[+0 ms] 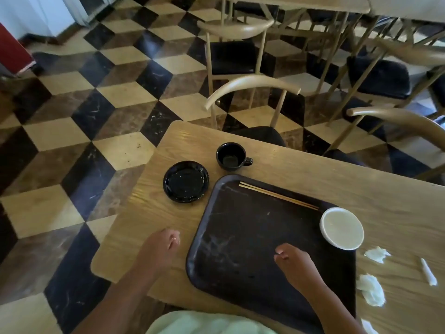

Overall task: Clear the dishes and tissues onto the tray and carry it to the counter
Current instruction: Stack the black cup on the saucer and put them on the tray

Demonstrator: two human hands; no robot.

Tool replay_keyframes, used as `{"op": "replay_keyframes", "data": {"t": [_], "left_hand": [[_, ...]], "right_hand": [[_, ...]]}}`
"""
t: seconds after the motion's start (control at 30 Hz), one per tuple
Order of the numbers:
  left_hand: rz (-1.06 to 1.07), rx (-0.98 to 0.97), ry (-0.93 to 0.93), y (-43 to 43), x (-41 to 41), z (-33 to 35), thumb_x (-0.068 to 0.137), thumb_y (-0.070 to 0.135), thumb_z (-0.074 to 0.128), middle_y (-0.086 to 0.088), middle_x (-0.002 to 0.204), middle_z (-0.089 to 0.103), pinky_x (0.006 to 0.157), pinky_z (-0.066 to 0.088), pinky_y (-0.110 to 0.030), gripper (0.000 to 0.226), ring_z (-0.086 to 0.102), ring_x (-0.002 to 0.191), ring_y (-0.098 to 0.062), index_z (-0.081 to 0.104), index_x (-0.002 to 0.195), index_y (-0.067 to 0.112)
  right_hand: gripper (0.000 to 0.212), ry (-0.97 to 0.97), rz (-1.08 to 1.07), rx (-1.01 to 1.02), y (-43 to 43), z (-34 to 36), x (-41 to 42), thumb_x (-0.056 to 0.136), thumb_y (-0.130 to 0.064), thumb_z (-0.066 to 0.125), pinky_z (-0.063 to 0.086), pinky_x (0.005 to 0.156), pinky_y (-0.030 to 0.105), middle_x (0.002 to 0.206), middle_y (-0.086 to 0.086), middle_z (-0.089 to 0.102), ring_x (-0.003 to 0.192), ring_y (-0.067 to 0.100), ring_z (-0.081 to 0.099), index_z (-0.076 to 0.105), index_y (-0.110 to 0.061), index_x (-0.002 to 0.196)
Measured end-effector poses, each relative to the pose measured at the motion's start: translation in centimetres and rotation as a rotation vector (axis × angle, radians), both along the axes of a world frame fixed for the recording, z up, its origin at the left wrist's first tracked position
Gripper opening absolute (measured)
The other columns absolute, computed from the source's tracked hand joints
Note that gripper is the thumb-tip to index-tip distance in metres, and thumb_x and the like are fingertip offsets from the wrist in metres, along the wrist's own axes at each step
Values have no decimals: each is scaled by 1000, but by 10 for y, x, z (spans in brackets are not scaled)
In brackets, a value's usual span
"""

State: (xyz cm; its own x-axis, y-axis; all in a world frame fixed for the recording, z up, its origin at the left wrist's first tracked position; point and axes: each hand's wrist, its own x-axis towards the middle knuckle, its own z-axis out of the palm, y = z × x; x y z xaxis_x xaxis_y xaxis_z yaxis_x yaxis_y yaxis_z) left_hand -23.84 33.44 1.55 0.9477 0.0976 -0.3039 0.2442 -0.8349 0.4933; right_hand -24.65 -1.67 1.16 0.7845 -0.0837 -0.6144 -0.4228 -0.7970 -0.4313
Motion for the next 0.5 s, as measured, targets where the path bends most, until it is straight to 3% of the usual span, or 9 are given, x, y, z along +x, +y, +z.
{"op": "replay_keyframes", "data": {"t": [0.13,0.27,0.37,0.5], "left_hand": [[166,-17,88,18,31,-2,88,20,57,4,75,62,66,50,-36,9,59,71,-15,61,79,21],[306,-44,110,33,62,-11,86,20,62,3,77,65,62,47,-33,4,62,73,-17,62,82,18],[380,-56,149,44,87,-20,89,17,58,3,79,62,63,44,-34,7,62,78,-21,60,83,13],[397,-55,168,51,117,-26,90,18,54,-2,71,64,61,46,-35,15,63,70,-23,63,79,13]], "right_hand": [[18,9,-74,50,17,-2,37,95,-28,59,48,65,26,98,1,68,81,14,65,66,-22,110],[11,10,-122,127,33,-3,86,94,-21,58,54,78,35,100,1,70,87,17,66,67,-23,101],[22,-14,-167,167,43,-5,126,89,-10,55,55,80,44,100,1,70,87,23,68,69,-25,81],[22,-84,-200,173,55,1,176,91,-13,50,51,59,33,86,3,71,81,25,67,68,-21,83]]}}
